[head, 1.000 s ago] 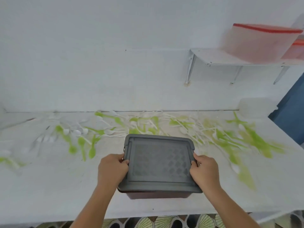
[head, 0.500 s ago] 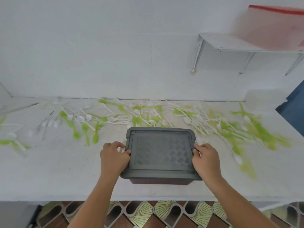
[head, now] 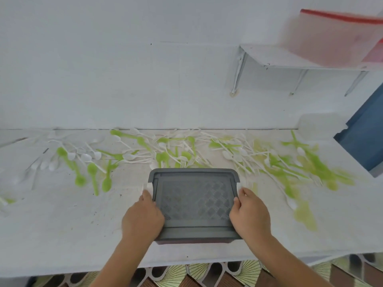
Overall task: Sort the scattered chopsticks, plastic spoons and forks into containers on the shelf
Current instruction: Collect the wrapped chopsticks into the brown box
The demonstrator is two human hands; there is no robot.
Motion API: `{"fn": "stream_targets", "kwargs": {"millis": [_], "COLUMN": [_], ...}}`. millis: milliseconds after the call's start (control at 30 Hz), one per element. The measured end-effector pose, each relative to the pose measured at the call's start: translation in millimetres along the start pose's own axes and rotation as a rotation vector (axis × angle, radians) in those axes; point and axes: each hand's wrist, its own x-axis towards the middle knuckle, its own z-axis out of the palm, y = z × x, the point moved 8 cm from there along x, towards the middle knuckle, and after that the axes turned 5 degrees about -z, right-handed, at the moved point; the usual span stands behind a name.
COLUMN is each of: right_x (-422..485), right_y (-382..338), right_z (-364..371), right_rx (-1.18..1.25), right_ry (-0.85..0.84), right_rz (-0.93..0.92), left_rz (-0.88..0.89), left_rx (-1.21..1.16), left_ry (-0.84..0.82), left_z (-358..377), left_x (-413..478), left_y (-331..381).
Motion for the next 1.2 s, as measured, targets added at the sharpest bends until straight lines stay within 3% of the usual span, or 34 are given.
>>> {"fn": "stream_targets", "kwargs": {"millis": [133, 367, 433, 467, 533, 600, 733, 800, 1033, 1200], "right_x": [-0.8, -3.5, -1.8, 0.0, 5.2, 10.9, 17.0, 17.5, 28.7, 6.8], "right_y": [-5.7, -8.6, -5.7, -3.1, 2.8, 12.3, 44.3, 53.3, 55.2, 50.2], "right_z": [10.2, 9.6, 6.5, 5.1, -0.6, -8.7, -1.6, 11.4, 24.8, 12.2], "right_rx": [-0.065, -0.097, -0.064, -0.047, 0.049, 0.206, 0.705, 0.766, 0.689, 0.625], "right_ry": [-0.204, -0.272, -0.265, -0.271, -0.29, -0.302, -0.286, -0.361, -0.562, -0.764], "right_rz": [0.0, -0.02, -0.019, -0.016, 0.021, 0.12, 0.547, 0.685, 0.717, 0.647], "left_rz": [0.116, 0.156, 0.191, 0.154, -0.043, -0.223, -0.301, -0.335, -0.347, -0.294], "left_rx": [0.32, 0.418, 0.246, 0.007, -0.606, -0.921, -0.899, -0.87, -0.742, -0.82], "left_ry": [-0.013, -0.163, -0.163, -0.211, -0.362, -0.437, -0.599, -0.634, -0.593, -0.46], "left_z": [6.0, 15.4, 2.7, -4.5, -11.7, -11.8, 1.1, 2.8, 5.9, -8.6], "left_x": [-3.8, 3.1, 14.9, 23.9, 35.1, 32.7, 31.5, 37.0, 41.2, 9.6], "left_y": [14.7, 21.4, 10.7, -1.7, -30.1, -45.9, -43.3, -41.5, -32.5, -44.3]}}
